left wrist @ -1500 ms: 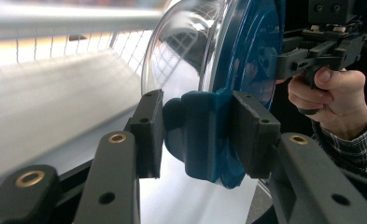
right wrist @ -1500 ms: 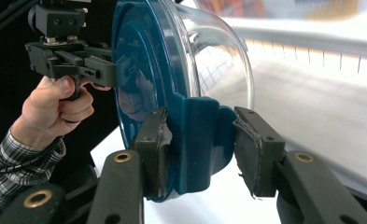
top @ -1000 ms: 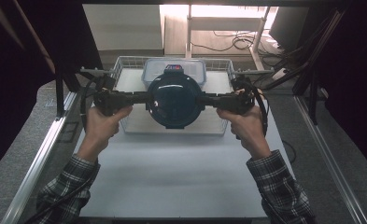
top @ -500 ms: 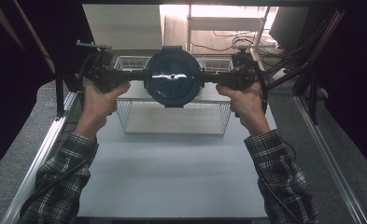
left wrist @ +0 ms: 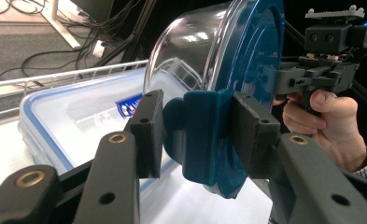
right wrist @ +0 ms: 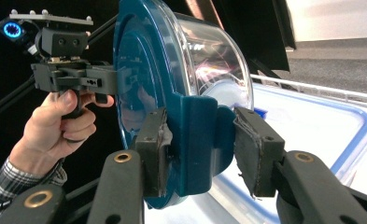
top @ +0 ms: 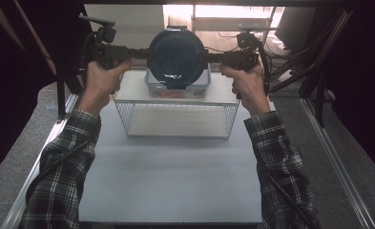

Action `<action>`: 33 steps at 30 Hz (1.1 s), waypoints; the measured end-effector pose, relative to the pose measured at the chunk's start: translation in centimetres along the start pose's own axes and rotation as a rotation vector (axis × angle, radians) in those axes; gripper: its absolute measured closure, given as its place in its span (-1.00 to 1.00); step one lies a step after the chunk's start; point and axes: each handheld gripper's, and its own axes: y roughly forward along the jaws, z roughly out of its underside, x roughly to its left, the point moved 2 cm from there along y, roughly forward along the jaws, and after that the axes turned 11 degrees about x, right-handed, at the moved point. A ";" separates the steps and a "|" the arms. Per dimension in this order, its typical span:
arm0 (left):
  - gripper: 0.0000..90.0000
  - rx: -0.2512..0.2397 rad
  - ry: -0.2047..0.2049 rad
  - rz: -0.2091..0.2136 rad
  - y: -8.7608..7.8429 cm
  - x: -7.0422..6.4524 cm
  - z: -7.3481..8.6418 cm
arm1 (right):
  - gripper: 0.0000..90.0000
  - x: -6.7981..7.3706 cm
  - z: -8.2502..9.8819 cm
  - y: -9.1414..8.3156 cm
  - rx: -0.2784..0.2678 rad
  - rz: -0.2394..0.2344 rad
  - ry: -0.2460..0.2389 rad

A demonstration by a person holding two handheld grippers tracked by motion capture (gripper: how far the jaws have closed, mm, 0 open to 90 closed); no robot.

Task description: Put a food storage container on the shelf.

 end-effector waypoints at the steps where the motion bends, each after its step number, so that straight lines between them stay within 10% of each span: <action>1: 0.27 0.000 -0.005 0.001 0.1 0.2 -0.1 | 0.25 -0.2 -0.2 0.1 -0.005 -0.003 0.007; 23: 0.20 -0.019 -0.051 0.016 1.4 2.7 -0.1 | 0.19 -2.0 -1.3 1.5 -0.002 0.031 0.074; 27: 0.20 -0.017 -0.021 -0.146 2.0 2.2 -0.4 | 0.04 -2.0 -1.5 2.0 0.000 0.051 0.079; 32: 0.31 -0.047 -0.020 -0.124 2.4 2.4 -0.4 | 0.10 -3.3 -1.3 2.3 -0.007 0.047 0.149; 33: 0.29 -0.050 -0.019 -0.127 2.5 2.2 -0.4 | 0.27 -3.3 -1.2 2.1 -0.029 0.120 0.117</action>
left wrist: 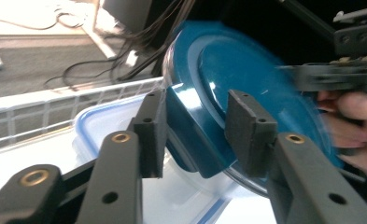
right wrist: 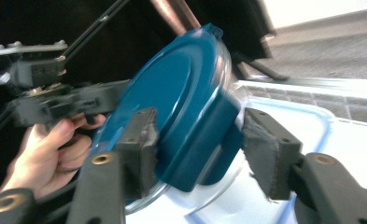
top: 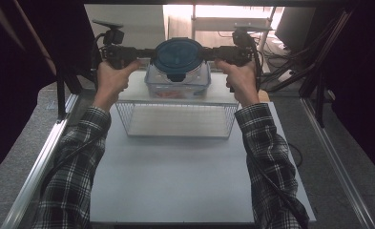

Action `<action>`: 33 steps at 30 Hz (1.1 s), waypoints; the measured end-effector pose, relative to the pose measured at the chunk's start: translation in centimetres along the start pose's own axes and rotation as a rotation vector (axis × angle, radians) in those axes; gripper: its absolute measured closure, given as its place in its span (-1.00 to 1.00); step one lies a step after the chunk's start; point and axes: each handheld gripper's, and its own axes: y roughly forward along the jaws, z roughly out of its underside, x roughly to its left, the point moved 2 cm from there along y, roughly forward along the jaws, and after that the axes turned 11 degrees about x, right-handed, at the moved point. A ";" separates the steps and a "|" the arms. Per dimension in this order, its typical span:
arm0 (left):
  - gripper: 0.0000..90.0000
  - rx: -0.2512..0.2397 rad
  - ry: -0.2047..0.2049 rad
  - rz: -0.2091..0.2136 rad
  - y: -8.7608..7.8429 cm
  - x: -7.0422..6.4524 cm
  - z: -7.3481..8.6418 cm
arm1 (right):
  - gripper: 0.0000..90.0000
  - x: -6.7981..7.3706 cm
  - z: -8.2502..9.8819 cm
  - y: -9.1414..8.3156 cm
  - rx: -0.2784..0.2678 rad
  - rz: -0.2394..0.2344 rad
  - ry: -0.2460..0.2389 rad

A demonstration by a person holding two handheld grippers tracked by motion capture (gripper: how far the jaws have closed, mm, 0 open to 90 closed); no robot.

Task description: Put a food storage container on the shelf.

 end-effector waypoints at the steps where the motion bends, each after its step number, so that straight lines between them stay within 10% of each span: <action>1: 0.29 0.005 0.011 -0.028 0.1 -0.2 -0.1 | 0.29 0.1 -0.1 0.0 -0.004 0.048 -0.031; 9: 0.30 0.000 0.082 -0.119 -0.3 -1.3 -0.1 | 0.48 1.8 0.1 -0.9 -0.043 0.180 -0.145; 16: 0.81 -0.027 0.178 -0.100 -2.5 -3.1 2.5 | 0.91 3.3 1.6 -2.9 -0.038 0.170 -0.252; 19: 0.94 0.028 0.231 -0.162 -2.2 -3.8 4.0 | 0.97 3.9 3.2 -2.6 0.019 0.184 -0.302; 33: 0.92 0.027 0.145 -0.193 0.0 -2.7 2.7 | 0.97 2.5 2.9 -0.8 0.028 0.240 -0.257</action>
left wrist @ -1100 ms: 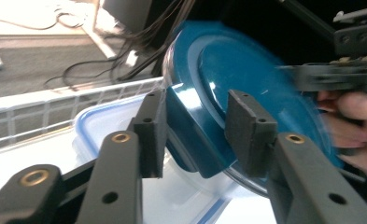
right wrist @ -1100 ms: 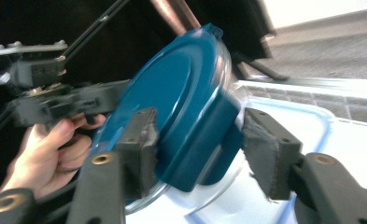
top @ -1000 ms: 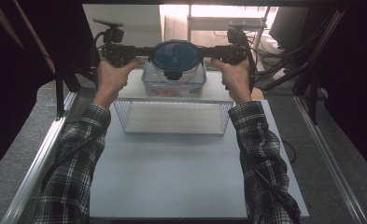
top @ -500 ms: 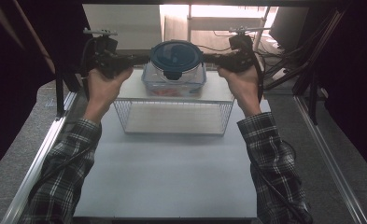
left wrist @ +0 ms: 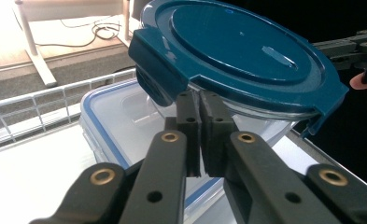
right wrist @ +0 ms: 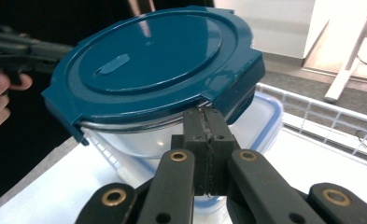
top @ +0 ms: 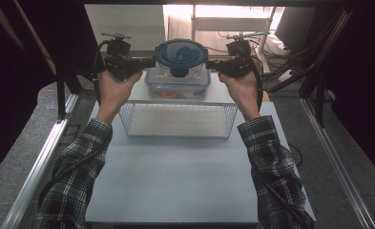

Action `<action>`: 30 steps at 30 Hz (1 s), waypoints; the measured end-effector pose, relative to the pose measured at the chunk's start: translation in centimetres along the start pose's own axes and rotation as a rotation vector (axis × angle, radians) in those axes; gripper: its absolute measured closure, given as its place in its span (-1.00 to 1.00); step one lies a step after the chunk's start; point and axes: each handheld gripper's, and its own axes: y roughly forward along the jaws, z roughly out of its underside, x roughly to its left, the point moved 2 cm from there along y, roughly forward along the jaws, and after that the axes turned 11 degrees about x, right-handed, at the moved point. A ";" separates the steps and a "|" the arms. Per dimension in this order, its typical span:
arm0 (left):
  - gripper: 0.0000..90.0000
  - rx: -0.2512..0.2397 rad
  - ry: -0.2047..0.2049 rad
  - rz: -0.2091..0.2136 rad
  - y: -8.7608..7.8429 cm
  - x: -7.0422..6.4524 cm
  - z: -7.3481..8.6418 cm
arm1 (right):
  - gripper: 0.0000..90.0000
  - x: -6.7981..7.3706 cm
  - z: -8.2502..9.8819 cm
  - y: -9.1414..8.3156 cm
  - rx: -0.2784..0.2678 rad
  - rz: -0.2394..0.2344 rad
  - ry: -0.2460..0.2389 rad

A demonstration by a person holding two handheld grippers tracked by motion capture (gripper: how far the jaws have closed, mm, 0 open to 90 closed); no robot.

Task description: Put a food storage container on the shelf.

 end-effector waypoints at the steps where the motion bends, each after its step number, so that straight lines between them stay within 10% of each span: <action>1: 0.89 -0.001 0.003 0.009 -0.1 0.0 0.2 | 0.96 -0.1 0.0 0.0 -0.001 -0.001 0.003; 17: -0.39 -0.036 0.053 0.113 -0.3 -0.7 5.7 | -0.44 1.0 4.9 -0.4 -0.020 -0.032 -0.056; 30: -0.74 0.027 0.150 0.139 1.1 -4.0 11.0 | -0.79 2.4 9.8 -0.1 0.008 -0.041 -0.122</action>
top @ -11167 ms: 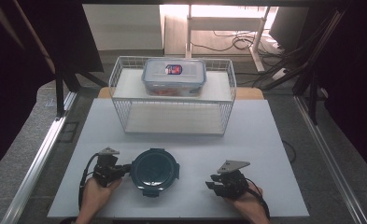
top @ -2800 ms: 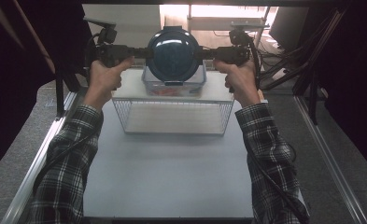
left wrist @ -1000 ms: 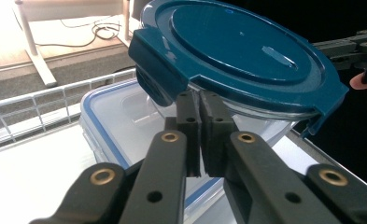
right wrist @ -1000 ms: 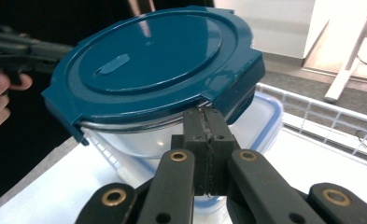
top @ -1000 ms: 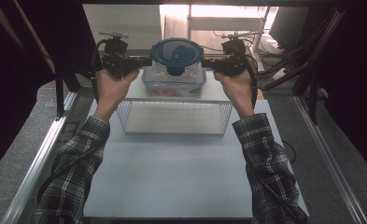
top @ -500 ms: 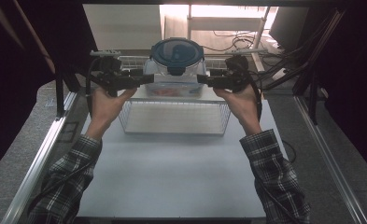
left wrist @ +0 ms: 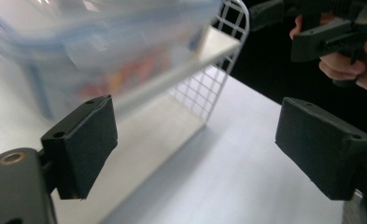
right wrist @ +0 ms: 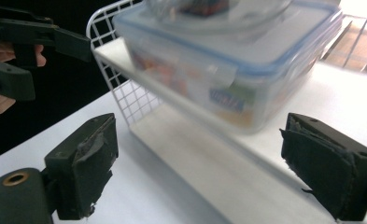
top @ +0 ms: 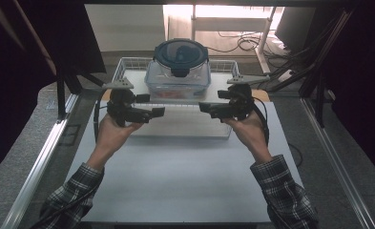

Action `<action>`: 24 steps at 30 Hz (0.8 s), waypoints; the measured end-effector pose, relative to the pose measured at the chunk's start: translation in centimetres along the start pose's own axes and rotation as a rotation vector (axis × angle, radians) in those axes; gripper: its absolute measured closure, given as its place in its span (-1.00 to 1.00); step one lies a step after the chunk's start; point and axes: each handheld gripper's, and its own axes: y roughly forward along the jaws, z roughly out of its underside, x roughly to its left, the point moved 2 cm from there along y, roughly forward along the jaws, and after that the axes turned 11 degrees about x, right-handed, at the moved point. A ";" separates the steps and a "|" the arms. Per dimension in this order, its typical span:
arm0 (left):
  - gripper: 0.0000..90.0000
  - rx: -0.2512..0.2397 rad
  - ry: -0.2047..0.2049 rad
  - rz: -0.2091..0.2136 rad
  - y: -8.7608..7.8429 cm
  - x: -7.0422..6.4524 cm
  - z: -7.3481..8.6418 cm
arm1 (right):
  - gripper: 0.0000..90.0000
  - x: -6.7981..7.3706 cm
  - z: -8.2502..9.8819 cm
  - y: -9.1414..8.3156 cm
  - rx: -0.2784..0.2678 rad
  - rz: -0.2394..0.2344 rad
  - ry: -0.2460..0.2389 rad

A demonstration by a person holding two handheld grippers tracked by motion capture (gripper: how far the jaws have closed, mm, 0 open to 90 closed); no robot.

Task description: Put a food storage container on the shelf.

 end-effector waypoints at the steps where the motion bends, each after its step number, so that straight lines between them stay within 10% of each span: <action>1: -0.75 0.000 0.000 0.000 0.0 0.0 0.0 | -0.80 0.1 0.4 0.0 0.004 -0.001 -0.006; 24: -0.81 0.040 0.000 0.013 3.3 -2.1 9.2 | -0.93 2.6 9.3 1.7 0.067 0.007 -0.072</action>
